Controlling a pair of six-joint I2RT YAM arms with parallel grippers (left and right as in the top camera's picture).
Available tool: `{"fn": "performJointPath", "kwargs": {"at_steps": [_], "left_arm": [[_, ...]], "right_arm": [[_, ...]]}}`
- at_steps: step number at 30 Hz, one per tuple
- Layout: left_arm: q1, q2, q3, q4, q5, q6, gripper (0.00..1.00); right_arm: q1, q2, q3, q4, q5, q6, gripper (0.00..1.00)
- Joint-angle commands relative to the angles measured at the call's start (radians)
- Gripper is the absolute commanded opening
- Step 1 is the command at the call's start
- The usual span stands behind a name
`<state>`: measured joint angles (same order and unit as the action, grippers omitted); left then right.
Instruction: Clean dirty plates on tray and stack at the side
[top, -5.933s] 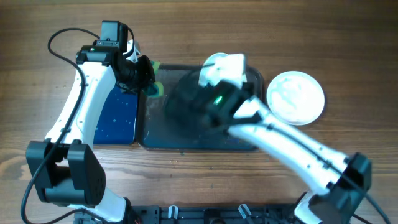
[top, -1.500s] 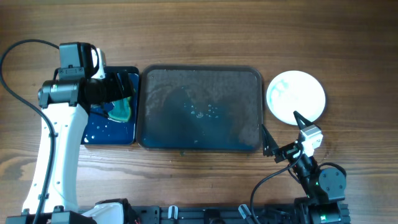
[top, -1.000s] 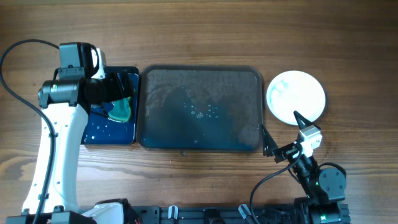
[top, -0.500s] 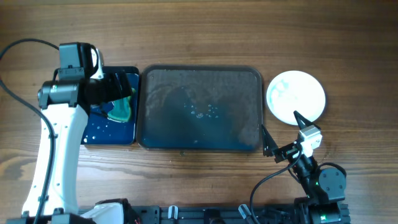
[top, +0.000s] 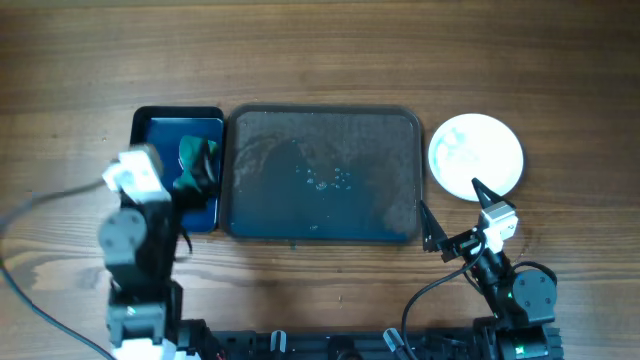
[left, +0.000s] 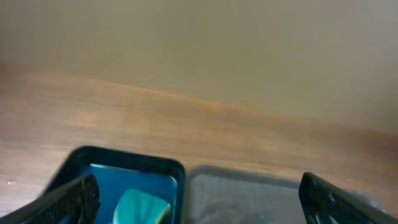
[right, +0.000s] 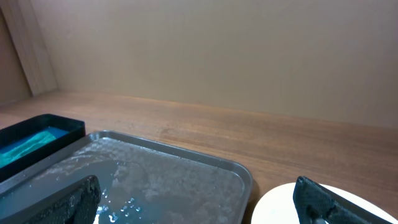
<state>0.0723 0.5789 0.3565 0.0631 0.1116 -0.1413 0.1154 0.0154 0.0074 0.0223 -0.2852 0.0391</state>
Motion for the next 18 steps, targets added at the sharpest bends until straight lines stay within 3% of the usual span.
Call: {"fn": "performJointPath", "kwargs": {"at_steps": [1,11,18], "left_arm": [[0.005,-0.157,-0.173,0.058,0.052,-0.028,1.0],[0.005,-0.421,-0.325,0.02,0.007,0.032,1.0],[0.005,-0.547,-0.35,-0.132,0.007,0.032,1.0]], "right_arm": [[0.005,-0.011,-0.002,0.003,-0.014,-0.012,1.0],[0.005,-0.011,-0.002,0.003,-0.014,-0.012,1.0],[0.005,-0.011,-0.002,0.003,-0.014,-0.013,1.0]]}}
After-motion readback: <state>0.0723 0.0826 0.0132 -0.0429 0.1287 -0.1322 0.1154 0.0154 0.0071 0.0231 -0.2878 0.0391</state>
